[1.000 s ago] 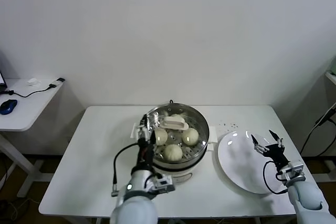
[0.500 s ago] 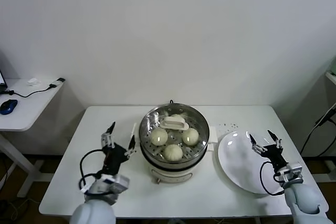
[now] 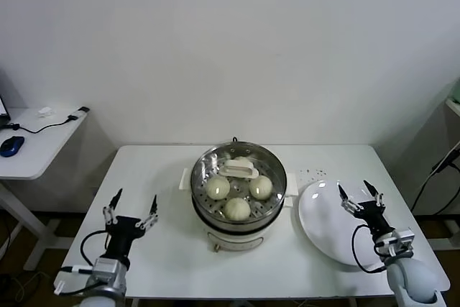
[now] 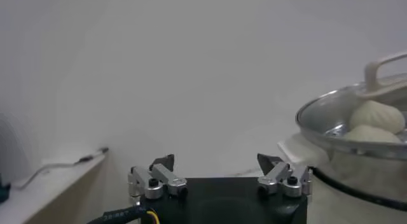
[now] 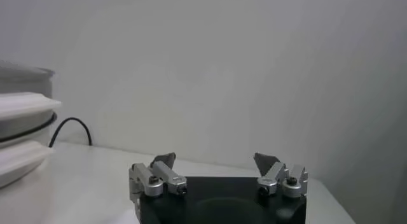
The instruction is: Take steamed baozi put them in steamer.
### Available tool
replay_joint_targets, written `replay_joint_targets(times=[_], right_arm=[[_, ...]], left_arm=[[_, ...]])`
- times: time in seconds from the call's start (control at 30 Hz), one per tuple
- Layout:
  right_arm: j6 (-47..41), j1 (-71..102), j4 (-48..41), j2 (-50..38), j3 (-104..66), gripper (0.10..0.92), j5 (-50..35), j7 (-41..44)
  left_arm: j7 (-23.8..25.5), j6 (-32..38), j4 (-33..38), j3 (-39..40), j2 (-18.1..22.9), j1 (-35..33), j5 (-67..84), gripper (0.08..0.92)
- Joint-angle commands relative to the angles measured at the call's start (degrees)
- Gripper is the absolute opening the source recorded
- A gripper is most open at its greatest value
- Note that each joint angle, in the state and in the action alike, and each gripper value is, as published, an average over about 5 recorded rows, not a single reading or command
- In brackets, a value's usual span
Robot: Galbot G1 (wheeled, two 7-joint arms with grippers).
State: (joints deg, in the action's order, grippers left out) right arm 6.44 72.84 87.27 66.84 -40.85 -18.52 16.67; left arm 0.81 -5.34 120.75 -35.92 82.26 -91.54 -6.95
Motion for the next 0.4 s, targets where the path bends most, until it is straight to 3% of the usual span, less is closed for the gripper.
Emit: replay_joint_targets(times=[0.03, 0.4], right_arm=[[-0.3, 2.8, 3.6, 0.9, -0.7, 0.823, -1.6, -0.1], [-0.7, 2.9, 4.7, 2.1, -0.5, 0.823, -0.5, -0.6]], left_arm=[[0.3, 8.8, -4.8, -5.3, 2.3, -2.5, 9.2, 0.823], [-0.1, 8.7, -4.1, -5.8, 2.8, -3.0, 10.4, 0.823]])
